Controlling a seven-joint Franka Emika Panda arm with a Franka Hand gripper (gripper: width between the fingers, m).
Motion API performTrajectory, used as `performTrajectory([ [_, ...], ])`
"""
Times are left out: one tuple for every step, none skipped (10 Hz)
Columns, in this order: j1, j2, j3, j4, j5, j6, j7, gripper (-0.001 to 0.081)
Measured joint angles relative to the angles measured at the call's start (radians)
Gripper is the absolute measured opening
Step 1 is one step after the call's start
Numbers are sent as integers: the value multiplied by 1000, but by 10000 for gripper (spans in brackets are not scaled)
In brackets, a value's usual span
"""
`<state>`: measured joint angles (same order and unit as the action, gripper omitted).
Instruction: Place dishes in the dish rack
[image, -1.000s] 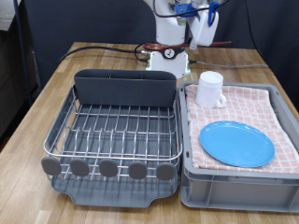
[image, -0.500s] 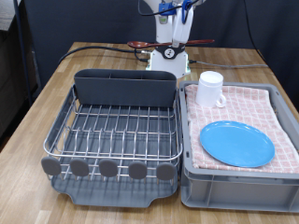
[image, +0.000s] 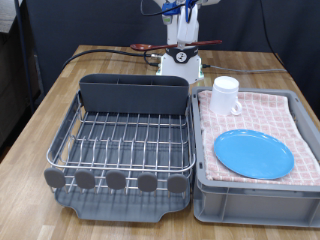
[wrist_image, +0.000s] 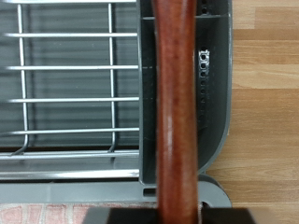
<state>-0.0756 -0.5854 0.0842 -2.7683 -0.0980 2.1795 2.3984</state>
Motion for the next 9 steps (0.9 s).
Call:
performTrajectory([
  [0, 0, -11, 0, 3, -3, -3, 94],
  [2, 0, -26, 0, 14, -5, -15, 94],
  [9, 0, -50, 0, 38, -5, -44, 94],
  [18, 0, -79, 0, 68, -4, -83, 94],
  [25, 0, -109, -2, 99, 0, -123, 94],
  [31, 0, -135, -5, 124, 2, -154, 94],
  [35, 0, -157, -9, 145, 4, -181, 94],
  [38, 0, -180, -14, 168, 9, -210, 94],
  [43, 1, -206, -19, 192, 16, -243, 94],
])
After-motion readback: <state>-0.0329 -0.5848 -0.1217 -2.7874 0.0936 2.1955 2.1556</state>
